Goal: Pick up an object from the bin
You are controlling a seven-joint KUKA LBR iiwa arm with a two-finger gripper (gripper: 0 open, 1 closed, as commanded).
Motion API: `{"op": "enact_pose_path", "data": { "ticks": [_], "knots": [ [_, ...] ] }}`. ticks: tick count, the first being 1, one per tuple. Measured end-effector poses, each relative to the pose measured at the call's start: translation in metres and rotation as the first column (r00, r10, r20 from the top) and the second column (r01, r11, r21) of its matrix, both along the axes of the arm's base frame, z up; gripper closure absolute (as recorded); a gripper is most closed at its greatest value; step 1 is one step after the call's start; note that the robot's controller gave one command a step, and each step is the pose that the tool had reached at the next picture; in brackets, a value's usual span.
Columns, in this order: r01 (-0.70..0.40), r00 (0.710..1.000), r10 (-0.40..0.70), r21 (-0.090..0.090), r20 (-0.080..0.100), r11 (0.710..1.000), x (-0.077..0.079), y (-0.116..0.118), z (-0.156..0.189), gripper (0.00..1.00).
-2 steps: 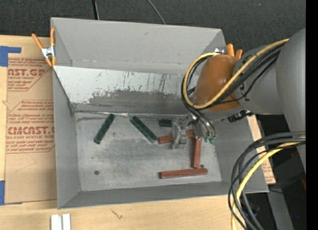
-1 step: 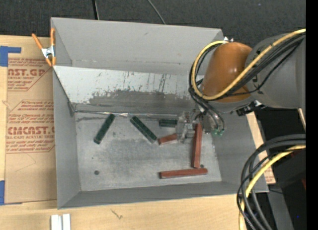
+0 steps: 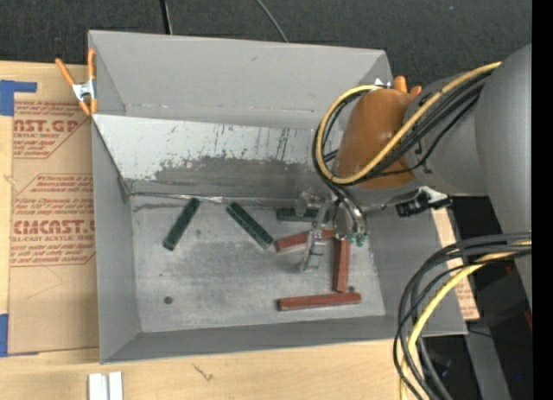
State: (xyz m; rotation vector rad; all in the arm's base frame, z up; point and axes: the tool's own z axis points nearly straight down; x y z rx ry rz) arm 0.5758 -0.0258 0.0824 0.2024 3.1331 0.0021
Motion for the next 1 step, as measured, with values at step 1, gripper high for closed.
{"op": "enact_pose_path", "data": {
  "ticks": [1],
  "knots": [
    [0.000,1.000,0.000,-0.001,0.003,1.000,0.0011,0.0001,0.0007,1.00]
  ]
}}
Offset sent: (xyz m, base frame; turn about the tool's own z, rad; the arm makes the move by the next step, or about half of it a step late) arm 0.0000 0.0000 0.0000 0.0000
